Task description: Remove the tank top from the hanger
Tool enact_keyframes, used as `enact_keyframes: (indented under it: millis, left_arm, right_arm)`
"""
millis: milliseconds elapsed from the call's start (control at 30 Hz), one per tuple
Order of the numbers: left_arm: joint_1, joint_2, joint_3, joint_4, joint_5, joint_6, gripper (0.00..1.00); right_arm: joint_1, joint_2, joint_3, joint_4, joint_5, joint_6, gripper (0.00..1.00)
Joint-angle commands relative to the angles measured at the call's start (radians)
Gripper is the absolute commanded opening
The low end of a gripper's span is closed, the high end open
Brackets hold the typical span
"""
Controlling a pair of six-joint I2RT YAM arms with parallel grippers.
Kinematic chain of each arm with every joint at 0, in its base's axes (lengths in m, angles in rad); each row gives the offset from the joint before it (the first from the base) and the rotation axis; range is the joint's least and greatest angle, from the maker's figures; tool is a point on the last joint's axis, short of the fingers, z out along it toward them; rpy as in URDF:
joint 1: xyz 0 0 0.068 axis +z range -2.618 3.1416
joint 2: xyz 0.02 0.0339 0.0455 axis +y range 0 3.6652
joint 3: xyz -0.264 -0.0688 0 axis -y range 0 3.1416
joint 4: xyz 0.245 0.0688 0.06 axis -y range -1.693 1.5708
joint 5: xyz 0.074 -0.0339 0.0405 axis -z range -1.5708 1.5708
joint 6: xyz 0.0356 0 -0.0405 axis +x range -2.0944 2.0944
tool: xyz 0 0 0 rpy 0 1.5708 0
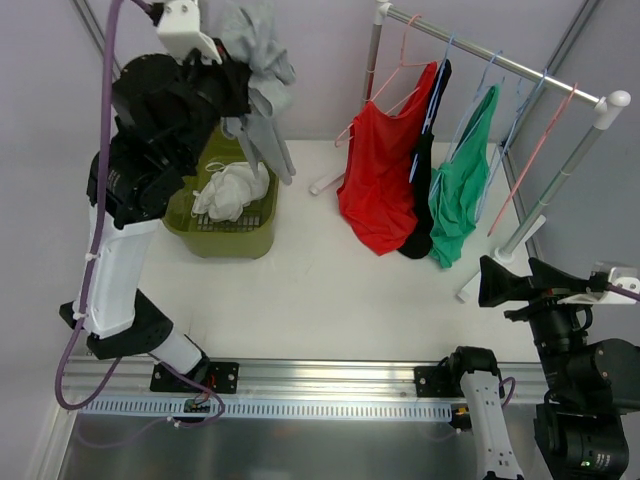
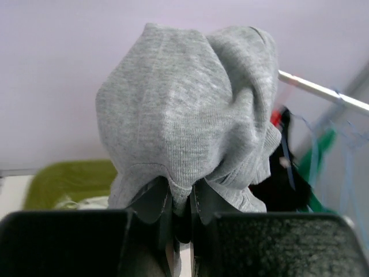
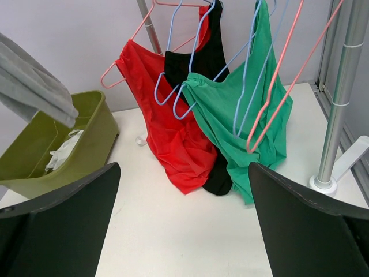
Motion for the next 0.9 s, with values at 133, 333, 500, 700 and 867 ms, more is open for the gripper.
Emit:
enact_keyframes:
  millis: [133,333,500,700,867]
  left_arm:
    - [0.333,0.177,0.101,0.004,0.079,0.046,0.0]
    - [0.496,0.283,0.073,0.016,0.282,-0.028,0.0]
    - [0.515,0.32,0.044,0.021,0.349,-0.016,0.0]
    - [0.515,0.24,0.015,0.025,0.321,0.015,0.98]
    - [0.515,0.111,-0.098,0.027,0.264,0.003,0.99]
  right_arm:
    - [0.039,0.049,0.032,0.026,0.03,-0.037,0.99]
    - [0.062,0.079,0.073,0.022,0.033,-0.043,0.99]
    - [0.065,0.108,0.097,0.026,0.012,-0.036,1.0]
    - [0.065,0.179,0.123,0.041,-0.075,-0.005,1.0]
    - [0.065,0.265,0.187,0.118,-0.199,0.081,1.0]
